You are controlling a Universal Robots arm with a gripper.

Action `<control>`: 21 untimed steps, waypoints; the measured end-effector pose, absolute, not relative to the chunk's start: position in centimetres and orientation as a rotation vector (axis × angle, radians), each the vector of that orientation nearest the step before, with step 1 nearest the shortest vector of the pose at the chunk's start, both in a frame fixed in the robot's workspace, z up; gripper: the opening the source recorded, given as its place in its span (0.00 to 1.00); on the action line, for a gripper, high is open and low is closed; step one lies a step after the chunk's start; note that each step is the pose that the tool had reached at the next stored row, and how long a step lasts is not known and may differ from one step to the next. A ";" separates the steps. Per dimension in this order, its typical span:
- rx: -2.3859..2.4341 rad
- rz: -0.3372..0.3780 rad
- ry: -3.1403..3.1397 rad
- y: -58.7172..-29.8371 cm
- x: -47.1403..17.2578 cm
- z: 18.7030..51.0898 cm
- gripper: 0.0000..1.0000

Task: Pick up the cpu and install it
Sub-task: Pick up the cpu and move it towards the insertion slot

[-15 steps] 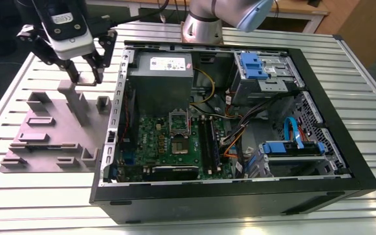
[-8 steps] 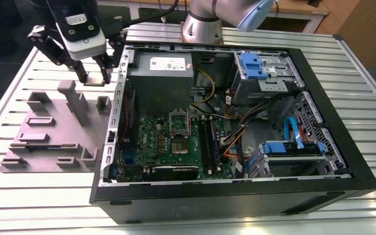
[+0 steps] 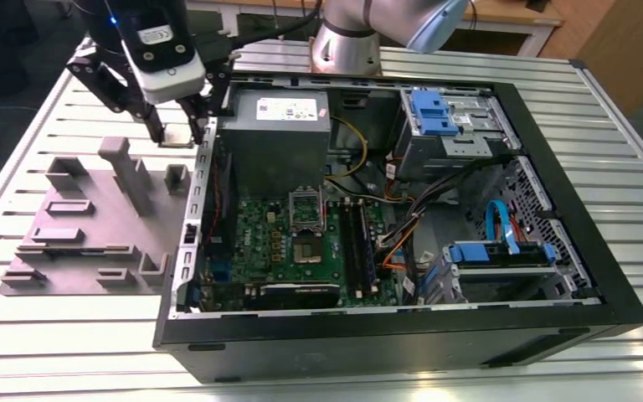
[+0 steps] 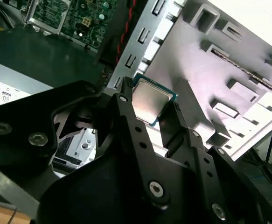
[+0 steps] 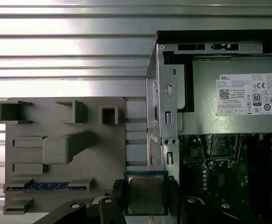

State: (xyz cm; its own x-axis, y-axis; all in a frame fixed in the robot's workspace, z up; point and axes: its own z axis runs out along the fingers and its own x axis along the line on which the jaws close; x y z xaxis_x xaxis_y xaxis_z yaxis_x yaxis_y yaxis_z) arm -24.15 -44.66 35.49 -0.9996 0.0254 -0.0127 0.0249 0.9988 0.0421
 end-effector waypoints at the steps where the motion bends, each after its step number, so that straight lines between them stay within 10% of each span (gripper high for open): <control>1: 0.039 0.066 3.127 -44.7 -24.0 35.5 0.47; 21: 0.039 0.066 3.127 -44.7 -20.6 35.5 0.47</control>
